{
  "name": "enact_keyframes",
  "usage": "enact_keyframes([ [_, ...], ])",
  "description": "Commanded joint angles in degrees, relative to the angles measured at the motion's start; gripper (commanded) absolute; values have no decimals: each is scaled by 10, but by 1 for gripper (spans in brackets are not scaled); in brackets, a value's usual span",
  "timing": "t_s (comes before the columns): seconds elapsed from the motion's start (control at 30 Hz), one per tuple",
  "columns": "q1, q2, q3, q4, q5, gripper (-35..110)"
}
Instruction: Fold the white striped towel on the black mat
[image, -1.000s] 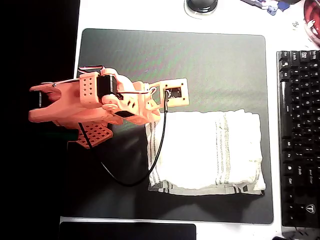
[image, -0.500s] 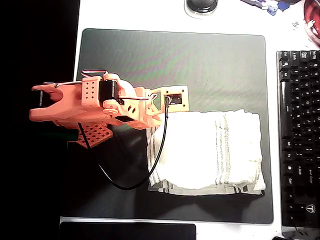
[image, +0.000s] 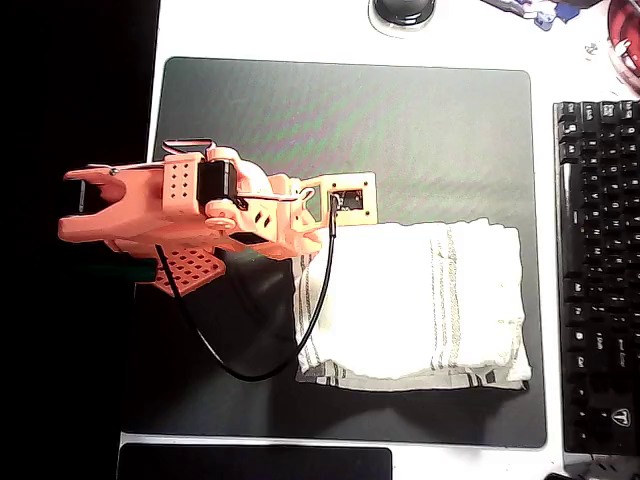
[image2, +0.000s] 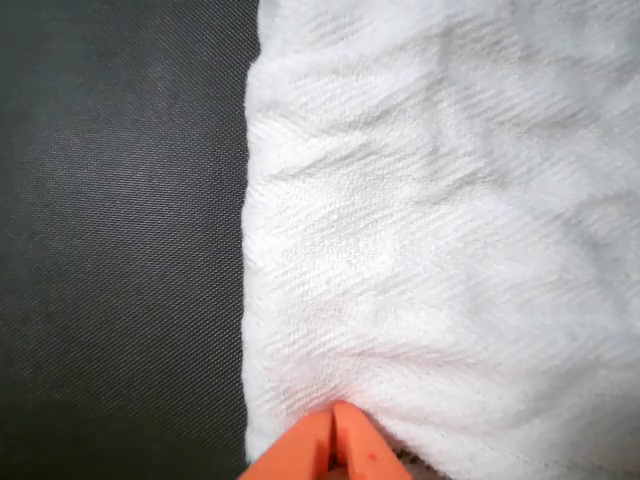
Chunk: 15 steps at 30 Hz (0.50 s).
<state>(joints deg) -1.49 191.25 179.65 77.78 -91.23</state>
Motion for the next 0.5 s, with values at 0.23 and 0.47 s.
enact_keyframes([
  [0.23, -2, 12, 13, 18, 1, 0],
  [0.47, 1, 12, 13, 18, 1, 0],
])
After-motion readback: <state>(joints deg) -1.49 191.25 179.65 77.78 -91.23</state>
